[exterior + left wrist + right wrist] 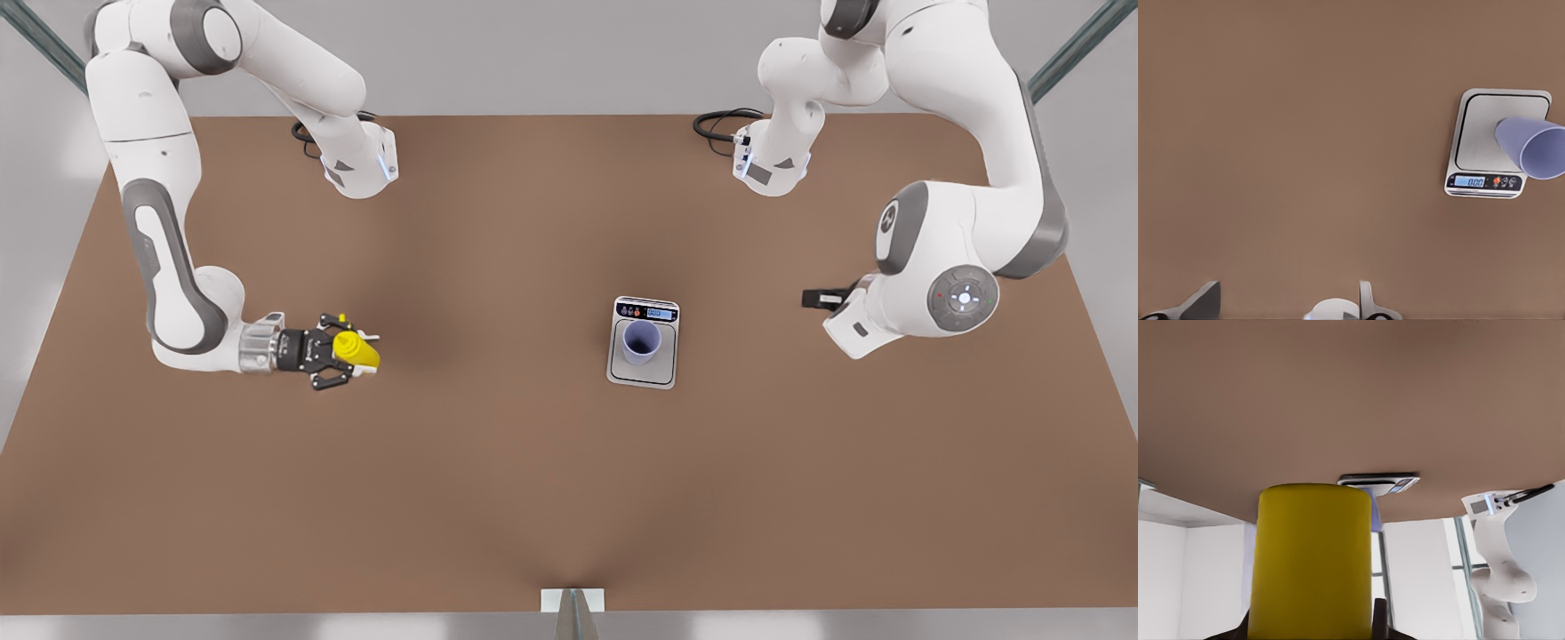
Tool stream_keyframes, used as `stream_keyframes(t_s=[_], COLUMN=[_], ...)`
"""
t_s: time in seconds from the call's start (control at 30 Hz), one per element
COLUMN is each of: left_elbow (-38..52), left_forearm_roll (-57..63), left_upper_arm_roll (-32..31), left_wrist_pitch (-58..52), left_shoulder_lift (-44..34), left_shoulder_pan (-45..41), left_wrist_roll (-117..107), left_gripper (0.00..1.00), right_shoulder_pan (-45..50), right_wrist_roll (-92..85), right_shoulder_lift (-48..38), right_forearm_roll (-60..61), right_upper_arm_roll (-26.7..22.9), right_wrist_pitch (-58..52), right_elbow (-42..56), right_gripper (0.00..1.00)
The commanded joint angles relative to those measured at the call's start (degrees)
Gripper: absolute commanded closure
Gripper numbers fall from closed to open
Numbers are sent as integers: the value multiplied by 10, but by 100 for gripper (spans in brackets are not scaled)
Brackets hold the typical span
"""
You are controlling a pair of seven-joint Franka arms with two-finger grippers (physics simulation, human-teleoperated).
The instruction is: Move cup to the weight, pick up sauce bottle, pour sauce
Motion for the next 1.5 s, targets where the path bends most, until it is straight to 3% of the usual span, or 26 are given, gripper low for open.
stream_keyframes(t_s=[0.0, 0.33, 0.53, 0.93, 1.0, 1.07, 1.1, 1.47], left_elbow=[0, 0, 3, 4, 4, 4, 4, 4], left_forearm_roll=[0, 1, 14, 14, 14, 14, 14, 14], left_upper_arm_roll=[0, 0, 0, 0, 0, 0, -1, -1], left_wrist_pitch=[0, 1, 1, 1, 1, 1, 1, 2], left_shoulder_lift=[0, 6, 5, 6, 5, 5, 5, 6], left_shoulder_pan=[1, 0, 0, 0, 0, 0, 0, -3], left_wrist_roll=[0, 0, 0, 0, 0, -1, -1, -1], left_gripper=[0, 0, 0, 0, 0, 0, 0, 0], right_shoulder_pan=[0, -25, -80, -94, -96, -97, -97, -96], right_wrist_roll=[0, -34, -248, -266, -277, -300, -301, -291], right_shoulder_lift=[0, 5, 59, 96, 99, 107, 107, 108], right_forearm_roll=[-9, -98, -40, -62, -62, -62, -62, -61], right_upper_arm_roll=[0, 0, 0, -2, -4, -10, -10, -10], right_wrist_pitch=[-1, 32, 51, 82, 81, 80, 79, 81], right_elbow=[-6, -67, -117, -117, -117, -118, -118, -113], right_gripper=[56, 56, 57, 54, 44, 21, 0, 0])
